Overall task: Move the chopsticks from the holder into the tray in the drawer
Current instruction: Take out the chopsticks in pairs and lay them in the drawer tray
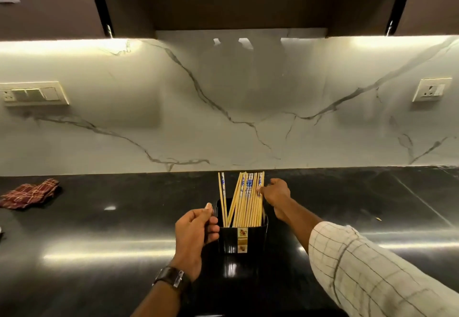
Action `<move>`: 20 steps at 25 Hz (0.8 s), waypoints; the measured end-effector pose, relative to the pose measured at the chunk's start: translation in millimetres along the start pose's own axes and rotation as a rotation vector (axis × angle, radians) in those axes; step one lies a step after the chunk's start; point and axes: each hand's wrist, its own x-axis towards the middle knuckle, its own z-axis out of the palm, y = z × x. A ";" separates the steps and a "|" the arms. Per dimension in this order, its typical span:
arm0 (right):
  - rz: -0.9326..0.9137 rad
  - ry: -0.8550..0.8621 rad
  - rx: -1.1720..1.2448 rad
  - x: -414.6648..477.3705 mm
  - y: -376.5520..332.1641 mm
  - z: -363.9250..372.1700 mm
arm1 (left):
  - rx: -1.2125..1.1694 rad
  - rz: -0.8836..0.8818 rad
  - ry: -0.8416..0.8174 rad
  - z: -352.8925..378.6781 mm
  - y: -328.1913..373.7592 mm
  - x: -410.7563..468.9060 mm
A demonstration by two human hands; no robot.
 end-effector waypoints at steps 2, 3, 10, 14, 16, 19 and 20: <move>0.060 -0.057 -0.017 10.9 2.1 4.1 | -0.001 -0.021 -0.014 -8.6 -2.8 5.7; 0.067 -0.063 -0.024 16.8 4.3 6.2 | 0.005 -0.030 -0.024 -12.9 -4.0 10.1; -0.073 0.063 -0.073 26.0 11.9 18.2 | 0.012 -0.045 -0.036 -17.5 -13.9 29.8; -0.200 0.121 -0.095 21.1 8.1 15.6 | 0.003 -0.042 -0.018 -1.4 -21.7 29.0; -0.263 0.167 -0.104 16.7 5.5 9.2 | 0.012 -0.038 -0.026 8.7 -24.0 27.2; -0.408 0.256 -0.173 1.8 -6.4 -5.0 | 0.008 -0.024 -0.038 26.9 -22.4 17.0; -0.461 0.284 -0.158 -7.4 -12.2 -11.4 | 0.015 -0.013 -0.039 33.2 -19.7 13.0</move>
